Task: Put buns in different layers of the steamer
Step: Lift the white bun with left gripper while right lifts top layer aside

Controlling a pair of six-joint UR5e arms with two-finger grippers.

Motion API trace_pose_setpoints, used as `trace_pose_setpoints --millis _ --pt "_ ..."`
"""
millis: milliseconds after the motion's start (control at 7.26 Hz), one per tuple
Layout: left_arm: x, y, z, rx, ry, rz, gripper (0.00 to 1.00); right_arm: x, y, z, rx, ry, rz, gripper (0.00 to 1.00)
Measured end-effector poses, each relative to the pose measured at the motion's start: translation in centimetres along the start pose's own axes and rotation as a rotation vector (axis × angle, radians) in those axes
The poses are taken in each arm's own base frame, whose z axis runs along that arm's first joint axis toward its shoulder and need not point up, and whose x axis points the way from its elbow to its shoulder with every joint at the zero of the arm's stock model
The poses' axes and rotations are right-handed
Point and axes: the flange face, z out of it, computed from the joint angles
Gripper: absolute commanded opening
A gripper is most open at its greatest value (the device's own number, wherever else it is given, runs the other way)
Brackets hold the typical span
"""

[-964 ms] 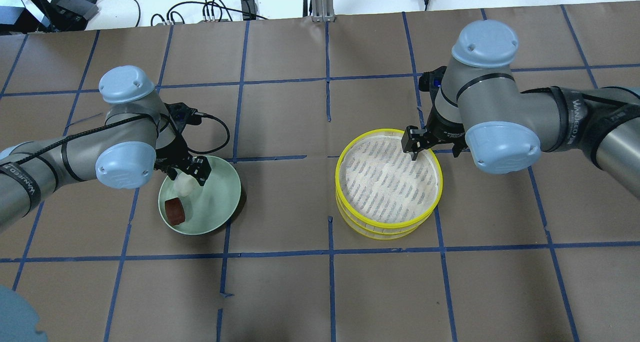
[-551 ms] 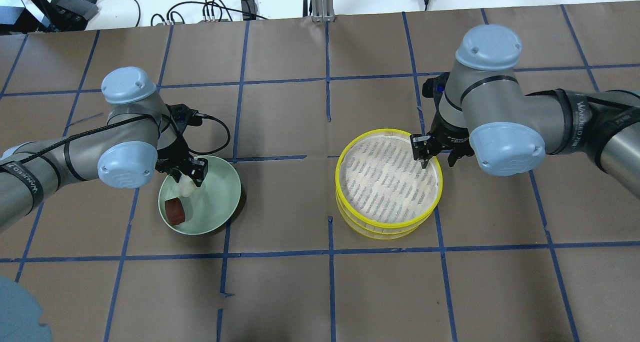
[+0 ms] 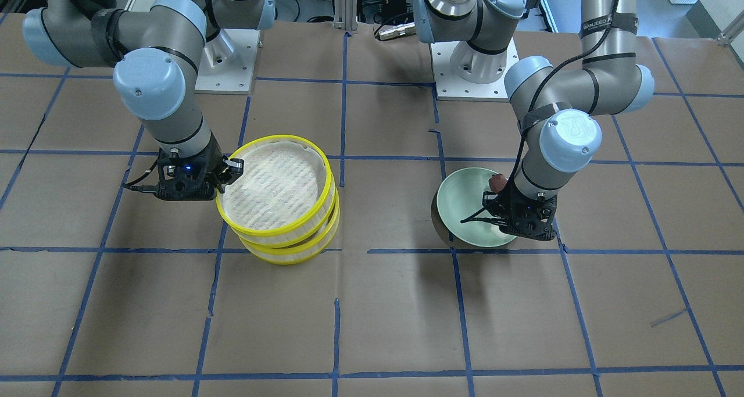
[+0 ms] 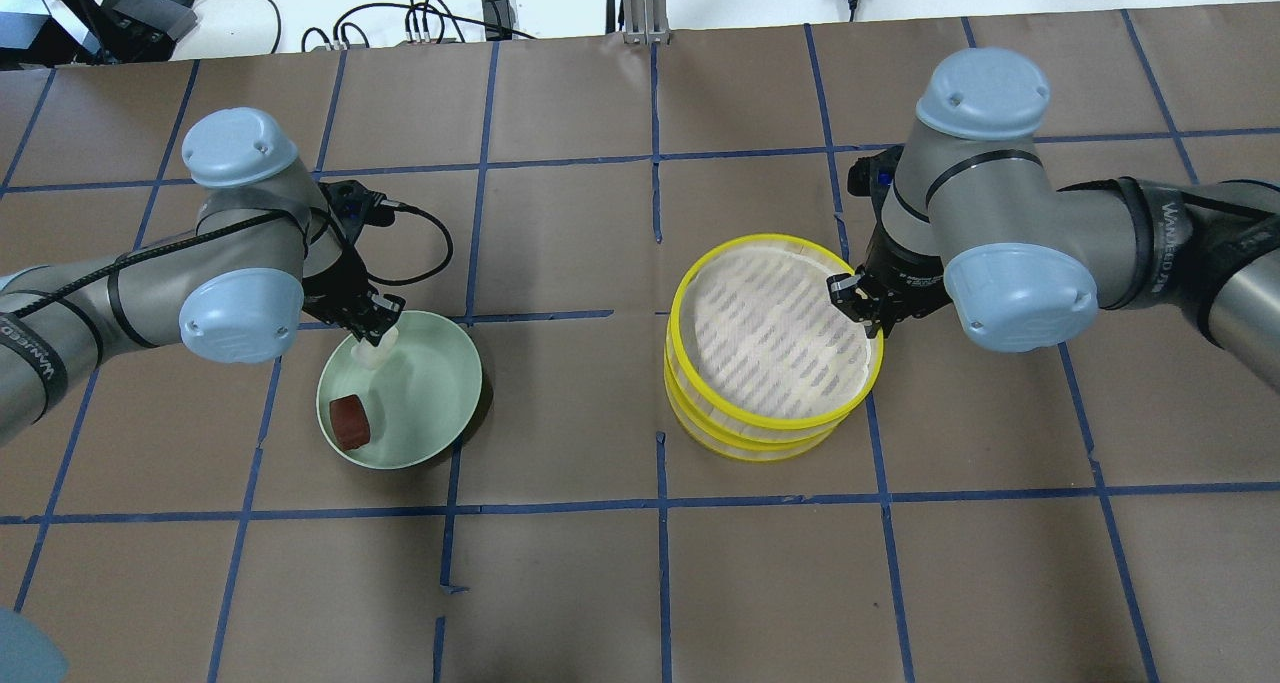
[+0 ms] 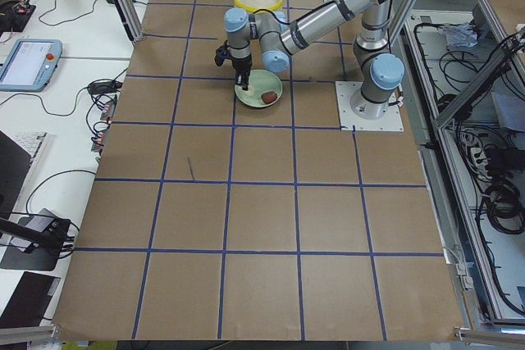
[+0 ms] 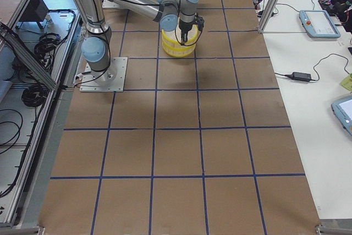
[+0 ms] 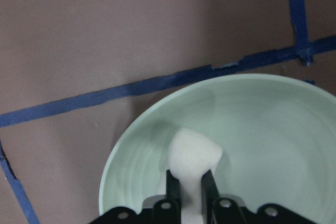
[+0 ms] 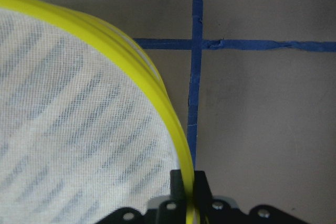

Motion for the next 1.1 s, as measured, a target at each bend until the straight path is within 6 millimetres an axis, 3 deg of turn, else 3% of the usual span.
trace_pose_setpoints --millis 276,551,689,827,1102 --pt "0.3 -0.4 -7.5 0.057 -0.024 0.014 0.02 0.0 0.6 -1.4 -0.006 -0.007 -0.009 0.04" --pt "0.5 0.9 -16.0 0.056 -0.022 0.008 0.02 1.4 0.3 -4.6 -0.002 -0.006 -0.012 0.05" --pt "1.0 1.8 -19.0 0.049 -0.017 -0.001 0.02 4.0 -0.6 -6.2 0.006 -0.006 0.018 0.05" --pt "1.8 2.3 -20.8 0.052 -0.015 -0.001 0.02 7.7 -1.4 -7.4 0.013 -0.010 0.063 0.04" --pt "4.4 2.5 -22.1 0.066 -0.005 -0.025 0.02 14.2 -2.4 -10.3 -0.002 0.039 0.108 0.04"
